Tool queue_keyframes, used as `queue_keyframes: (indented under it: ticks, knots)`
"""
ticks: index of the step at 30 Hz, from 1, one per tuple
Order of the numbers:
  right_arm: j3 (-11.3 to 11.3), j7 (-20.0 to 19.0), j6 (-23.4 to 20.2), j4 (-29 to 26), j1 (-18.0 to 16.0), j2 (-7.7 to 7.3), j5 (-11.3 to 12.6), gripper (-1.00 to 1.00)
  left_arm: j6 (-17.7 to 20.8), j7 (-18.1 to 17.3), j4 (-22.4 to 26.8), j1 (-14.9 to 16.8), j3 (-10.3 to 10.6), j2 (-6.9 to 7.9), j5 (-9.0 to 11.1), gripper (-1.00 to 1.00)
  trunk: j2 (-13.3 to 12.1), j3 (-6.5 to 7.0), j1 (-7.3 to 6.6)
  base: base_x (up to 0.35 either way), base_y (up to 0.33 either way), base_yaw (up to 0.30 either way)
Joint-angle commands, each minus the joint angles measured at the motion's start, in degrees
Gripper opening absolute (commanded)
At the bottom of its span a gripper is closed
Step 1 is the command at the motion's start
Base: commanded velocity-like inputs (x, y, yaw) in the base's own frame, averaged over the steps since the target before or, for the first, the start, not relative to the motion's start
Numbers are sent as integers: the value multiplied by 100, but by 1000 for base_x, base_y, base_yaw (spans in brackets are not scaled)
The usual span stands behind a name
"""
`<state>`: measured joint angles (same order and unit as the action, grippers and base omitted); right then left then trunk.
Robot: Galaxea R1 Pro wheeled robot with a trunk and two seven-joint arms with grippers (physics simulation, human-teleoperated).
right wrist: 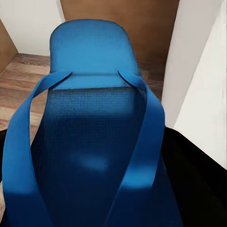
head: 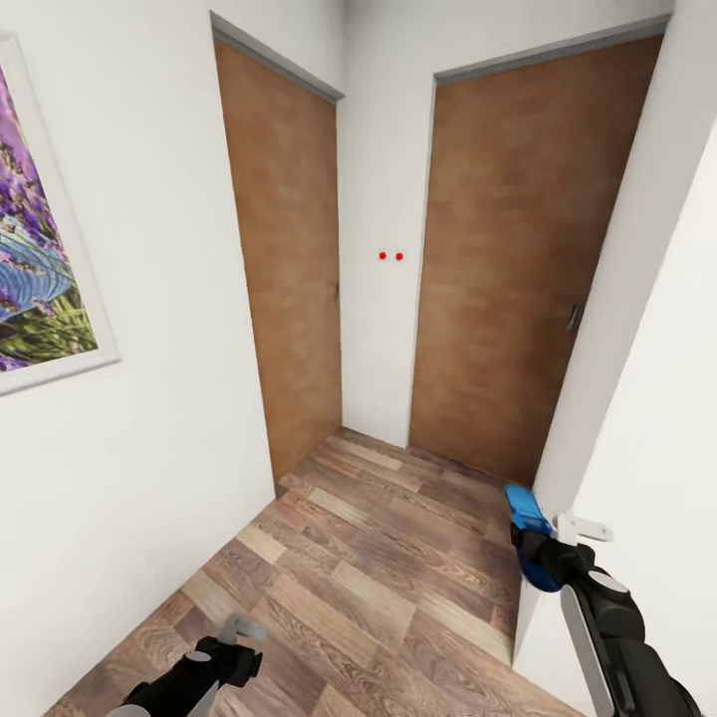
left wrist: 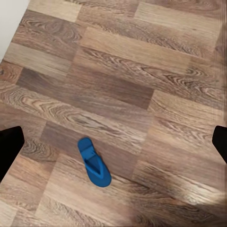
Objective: In the bedroom, move the book from the bed onto either nightstand, and place the two sandals side by side next to the bed.
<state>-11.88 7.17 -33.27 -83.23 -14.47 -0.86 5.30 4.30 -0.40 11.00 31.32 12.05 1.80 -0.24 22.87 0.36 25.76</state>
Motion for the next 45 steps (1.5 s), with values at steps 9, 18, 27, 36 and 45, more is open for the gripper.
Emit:
queue_keyframes:
  ticks: [9,18,27,36,45]
  knots:
    - [10,48,-22,47,-3,-2,52,-100,35,-3,16,-3,25,4,-2,100,4,-2,2,0,0,-241]
    - [10,48,-22,59,-3,-2,50,-100,35,-3,16,-3,25,4,-2,100,4,-2,2,0,0,-71]
    - [10,48,-22,61,-3,-4,50,-100,35,-4,16,-3,25,4,-2,100,4,-2,2,0,0,-6]
    - [10,48,-22,61,-3,-2,50,-100,35,-4,16,-3,25,4,-2,100,4,-2,2,0,84,-1]
    - [10,48,-22,68,-3,-2,51,-100,35,-4,16,-3,25,4,-2,100,4,-2,2,0,72,0]
